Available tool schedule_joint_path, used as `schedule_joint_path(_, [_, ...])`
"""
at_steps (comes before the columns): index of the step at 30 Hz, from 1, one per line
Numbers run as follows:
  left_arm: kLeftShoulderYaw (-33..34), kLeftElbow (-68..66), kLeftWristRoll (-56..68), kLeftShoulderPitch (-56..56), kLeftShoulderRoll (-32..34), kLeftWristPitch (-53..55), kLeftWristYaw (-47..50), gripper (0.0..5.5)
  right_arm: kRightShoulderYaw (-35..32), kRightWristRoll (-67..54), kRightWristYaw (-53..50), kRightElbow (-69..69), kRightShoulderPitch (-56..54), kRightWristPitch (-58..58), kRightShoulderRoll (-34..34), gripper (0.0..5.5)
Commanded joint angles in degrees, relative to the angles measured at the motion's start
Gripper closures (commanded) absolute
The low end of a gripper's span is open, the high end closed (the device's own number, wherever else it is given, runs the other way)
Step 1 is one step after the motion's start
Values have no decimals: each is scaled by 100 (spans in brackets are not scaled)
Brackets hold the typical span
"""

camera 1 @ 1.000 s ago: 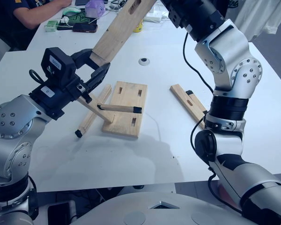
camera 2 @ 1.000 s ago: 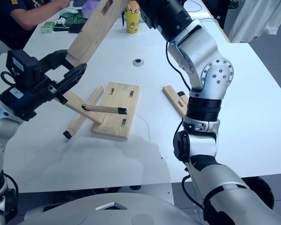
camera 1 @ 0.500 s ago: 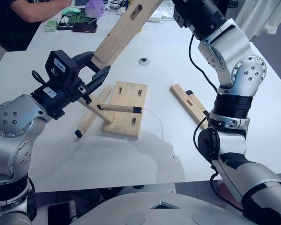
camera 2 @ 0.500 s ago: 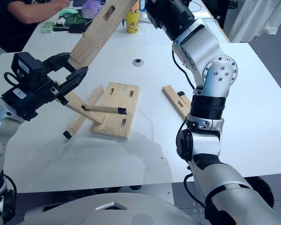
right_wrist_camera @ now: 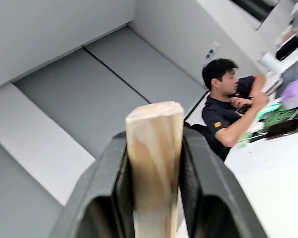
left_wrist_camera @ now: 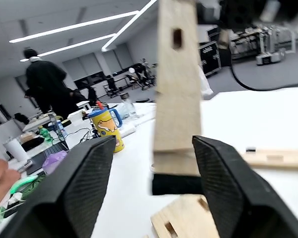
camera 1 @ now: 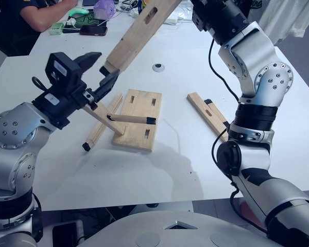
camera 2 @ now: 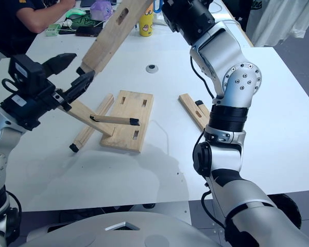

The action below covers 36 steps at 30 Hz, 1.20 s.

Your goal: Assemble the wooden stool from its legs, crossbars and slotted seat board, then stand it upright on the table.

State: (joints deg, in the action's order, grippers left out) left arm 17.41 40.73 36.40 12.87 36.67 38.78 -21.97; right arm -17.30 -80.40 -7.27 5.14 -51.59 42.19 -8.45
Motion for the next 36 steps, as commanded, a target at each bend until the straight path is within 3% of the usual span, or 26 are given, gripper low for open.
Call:
schedule_joint_path(1, [1268,-575,1502,549,-426,371,866,255,-231,591,-30,98,253,-284,-276,445])
schedule_joint_path(3, [1833,-923,2170,509,-556,471,1284,255,-352,812,-97,69,408,-389,-360,445])
schedule_joint_path(5, [1954,-1180,2092,139,-405,595,1317,255,-436,973,-149,-22,584,-390,-435,445])
schedule_joint_path(11, [25,-794,319,-2309,381,411,118,255,-582,1080,-149,-181,827,-315,-455,445])
schedule_joint_path(15, [-767,-570,-502,-2904,665,260,-172,255,-592,1022,-110,-150,776,-271,-379,445])
schedule_joint_path(36, [-2641,-1135,-1732,-2310,-453,616,205,255,-621,945,-193,-385,765,-126,-96,445])
